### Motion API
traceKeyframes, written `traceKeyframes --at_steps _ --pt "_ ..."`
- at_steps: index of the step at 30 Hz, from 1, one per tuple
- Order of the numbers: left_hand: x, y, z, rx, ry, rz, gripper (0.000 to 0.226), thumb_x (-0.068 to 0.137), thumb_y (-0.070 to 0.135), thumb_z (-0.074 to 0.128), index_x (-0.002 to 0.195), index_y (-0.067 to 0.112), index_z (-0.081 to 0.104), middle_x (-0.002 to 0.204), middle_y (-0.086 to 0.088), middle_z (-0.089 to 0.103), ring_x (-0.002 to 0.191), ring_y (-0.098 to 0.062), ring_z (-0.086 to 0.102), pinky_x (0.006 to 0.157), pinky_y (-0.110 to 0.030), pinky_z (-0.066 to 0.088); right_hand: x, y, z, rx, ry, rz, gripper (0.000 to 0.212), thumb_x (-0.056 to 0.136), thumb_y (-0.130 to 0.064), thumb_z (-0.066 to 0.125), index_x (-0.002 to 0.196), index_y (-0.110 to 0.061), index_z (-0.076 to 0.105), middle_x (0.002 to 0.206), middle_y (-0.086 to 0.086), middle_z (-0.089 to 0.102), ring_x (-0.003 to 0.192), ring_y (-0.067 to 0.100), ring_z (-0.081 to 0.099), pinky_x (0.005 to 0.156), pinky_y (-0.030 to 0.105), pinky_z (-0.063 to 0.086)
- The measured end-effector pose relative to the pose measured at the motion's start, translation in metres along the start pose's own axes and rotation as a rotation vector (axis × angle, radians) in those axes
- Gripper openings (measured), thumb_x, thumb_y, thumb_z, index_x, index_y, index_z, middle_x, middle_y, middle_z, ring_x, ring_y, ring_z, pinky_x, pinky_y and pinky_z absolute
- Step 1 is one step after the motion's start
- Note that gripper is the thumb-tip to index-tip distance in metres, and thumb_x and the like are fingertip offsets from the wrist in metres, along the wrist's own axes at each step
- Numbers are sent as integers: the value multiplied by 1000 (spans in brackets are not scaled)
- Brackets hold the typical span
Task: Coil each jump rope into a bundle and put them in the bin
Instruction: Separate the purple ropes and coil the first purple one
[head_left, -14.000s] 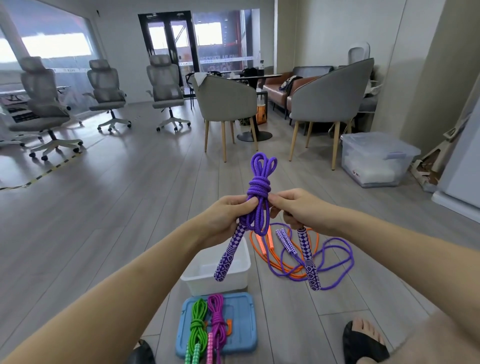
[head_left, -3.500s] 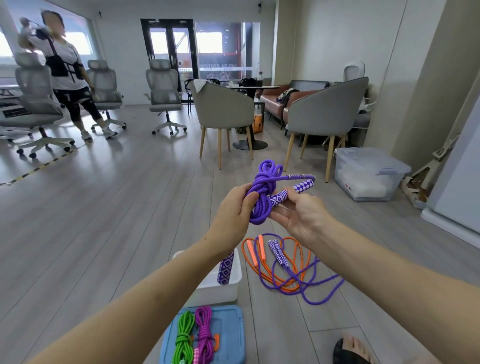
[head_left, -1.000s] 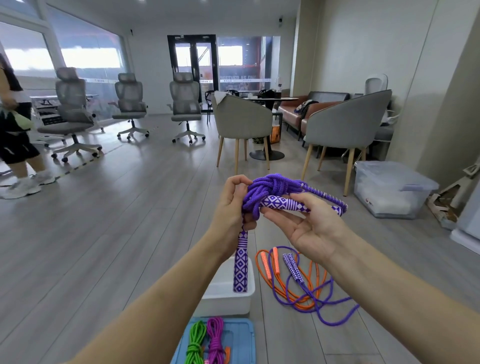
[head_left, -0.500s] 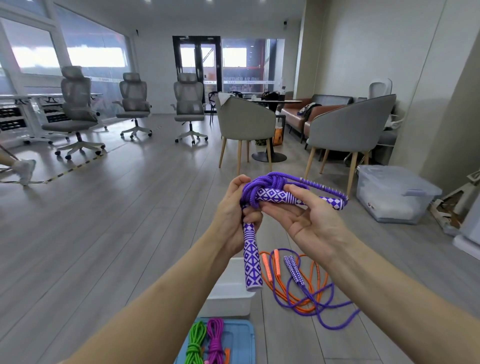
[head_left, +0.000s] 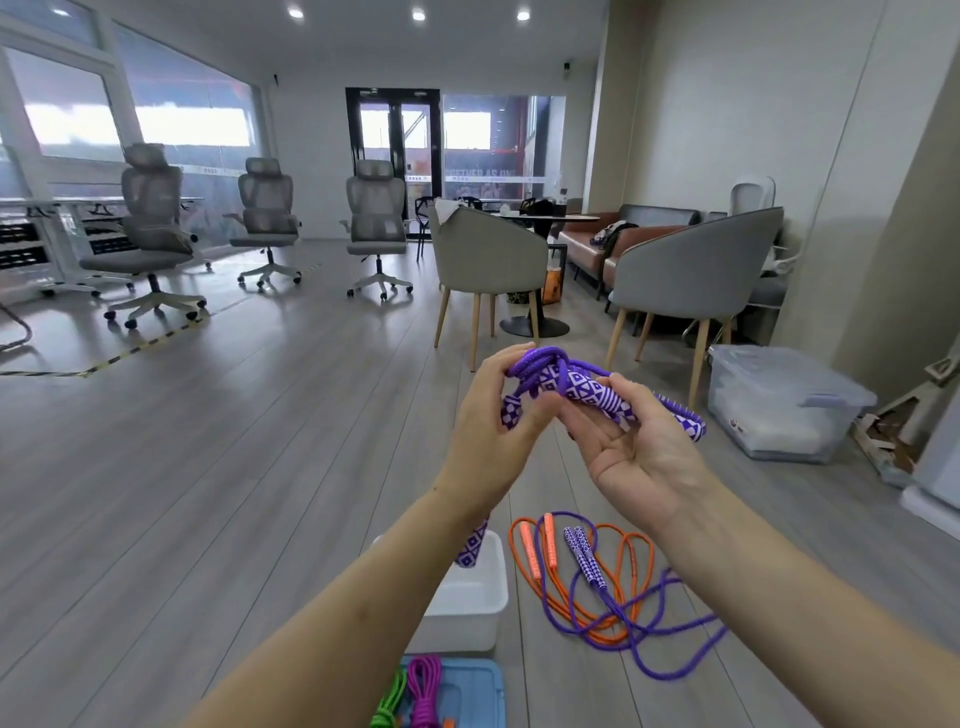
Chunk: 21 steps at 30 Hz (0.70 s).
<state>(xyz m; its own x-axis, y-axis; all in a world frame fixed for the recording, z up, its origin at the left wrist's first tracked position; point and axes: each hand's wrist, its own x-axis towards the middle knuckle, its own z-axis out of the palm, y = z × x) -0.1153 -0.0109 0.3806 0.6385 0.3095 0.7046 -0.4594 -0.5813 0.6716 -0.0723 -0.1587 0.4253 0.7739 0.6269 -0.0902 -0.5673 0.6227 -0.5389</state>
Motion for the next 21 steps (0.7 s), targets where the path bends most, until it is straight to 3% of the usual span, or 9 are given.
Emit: traceKeyframes --at_steps 3,7,11,13,14,16,18,21 --pt "4 4 -2 88 -6 86 58 88 37 76 136 14 52 131 3 59 124 -14 57 105 -25 46 0 -2 1 -4 8 11 32 101 -19 60 122 6 63 112 33 71 102 43 74 72 38 66" --pt "9 2 -4 90 99 70 31 99 26 66 127 18 56 118 8 65 110 -10 64 93 -29 54 0 2 1 -134 0 1 33 101 -29 62 122 -5 69 111 26 74 102 36 75 83 42 63" --pt "13 3 -11 63 118 -10 23 99 24 65 119 16 58 108 13 65 99 -1 63 78 -12 47 0 4 4 -240 -45 2 37 102 -40 58 106 -8 76 111 24 75 105 33 75 92 44 58" --pt "14 4 -13 -4 120 -61 15 99 23 65 113 20 58 105 11 65 97 -2 61 76 -13 45 0 1 3 -238 -82 38 48 101 -47 56 99 -6 80 114 25 74 107 35 74 92 44 58" --pt "15 3 -14 -24 104 -76 13 99 25 65 110 25 58 104 9 65 94 -7 61 75 -17 45 0 -1 2 -231 -92 61 51 101 -49 55 103 -4 78 115 25 73 106 35 74 88 41 61" --pt "18 0 -17 -80 65 -119 11 98 34 65 103 35 56 102 4 64 78 -13 55 65 -29 42 3 -4 1 -266 -80 88 50 101 -48 55 106 -2 74 107 21 76 89 29 77 67 29 65" --pt "20 -2 -20 -126 61 -164 12 93 44 65 94 41 54 98 1 61 68 -11 47 57 -30 36 5 -4 3 -280 -53 83 43 102 -41 55 98 -2 72 86 14 75 65 19 71 45 19 54" --pt "21 -6 -20 -133 87 -196 15 90 48 64 89 40 52 90 0 56 65 -11 43 55 -30 33 9 6 7 -162 -74 43 31 104 -29 52 98 -1 65 78 13 67 55 11 53 39 15 39"
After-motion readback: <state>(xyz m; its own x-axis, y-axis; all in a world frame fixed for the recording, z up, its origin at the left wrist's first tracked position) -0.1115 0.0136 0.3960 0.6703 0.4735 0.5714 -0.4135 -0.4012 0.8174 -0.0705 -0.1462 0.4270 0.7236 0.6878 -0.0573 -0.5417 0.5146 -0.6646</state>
